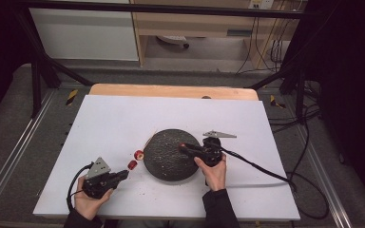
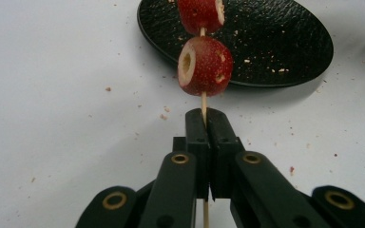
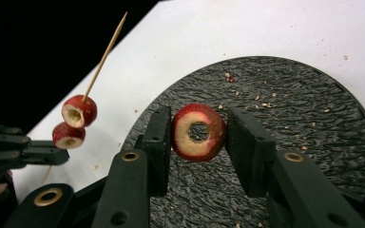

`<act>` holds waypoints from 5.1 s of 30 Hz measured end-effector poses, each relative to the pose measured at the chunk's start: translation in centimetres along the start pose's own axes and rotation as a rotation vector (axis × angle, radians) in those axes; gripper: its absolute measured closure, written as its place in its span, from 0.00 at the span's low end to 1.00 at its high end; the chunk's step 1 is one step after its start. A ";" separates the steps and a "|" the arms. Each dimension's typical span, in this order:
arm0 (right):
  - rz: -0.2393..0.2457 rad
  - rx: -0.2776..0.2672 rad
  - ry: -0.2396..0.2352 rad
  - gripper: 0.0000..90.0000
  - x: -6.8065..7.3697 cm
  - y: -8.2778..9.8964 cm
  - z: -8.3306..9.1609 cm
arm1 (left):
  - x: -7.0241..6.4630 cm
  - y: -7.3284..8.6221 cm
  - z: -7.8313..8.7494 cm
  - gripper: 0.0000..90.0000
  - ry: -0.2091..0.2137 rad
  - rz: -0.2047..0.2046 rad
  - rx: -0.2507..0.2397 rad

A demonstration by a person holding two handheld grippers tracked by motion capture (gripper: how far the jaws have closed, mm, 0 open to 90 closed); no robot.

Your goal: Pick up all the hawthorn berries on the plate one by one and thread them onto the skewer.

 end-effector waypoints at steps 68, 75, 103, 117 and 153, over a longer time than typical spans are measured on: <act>-0.243 -0.615 -0.058 0.69 0.4 -6.9 0.4 | -6.6 -2.2 -4.9 0.98 0.054 0.035 -0.093; -0.251 -0.613 -0.067 0.69 0.5 -6.7 0.3 | -6.7 -2.2 -5.0 0.98 0.055 0.037 -0.096; -0.295 -0.621 -0.093 0.70 0.8 -6.1 0.1 | -7.8 -2.8 -5.8 0.98 0.030 0.050 -0.141; -0.309 -0.612 -0.104 0.70 1.1 -6.0 0.2 | -8.1 -3.5 -6.8 0.98 0.030 0.076 -0.154; -0.285 -0.564 -0.107 0.70 1.4 -4.6 -0.1 | -7.6 -6.4 -8.9 0.98 0.025 0.095 -0.180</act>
Point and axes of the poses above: each handheld gripper's, and its own axes: z roughly backward along the jaws, y roughly out of its underside, x roughly to its left, the point moved 9 cm from there along -z, roughly forward along the jaws, and after that the axes turned 14 degrees about -x, right-handed, at the moved point
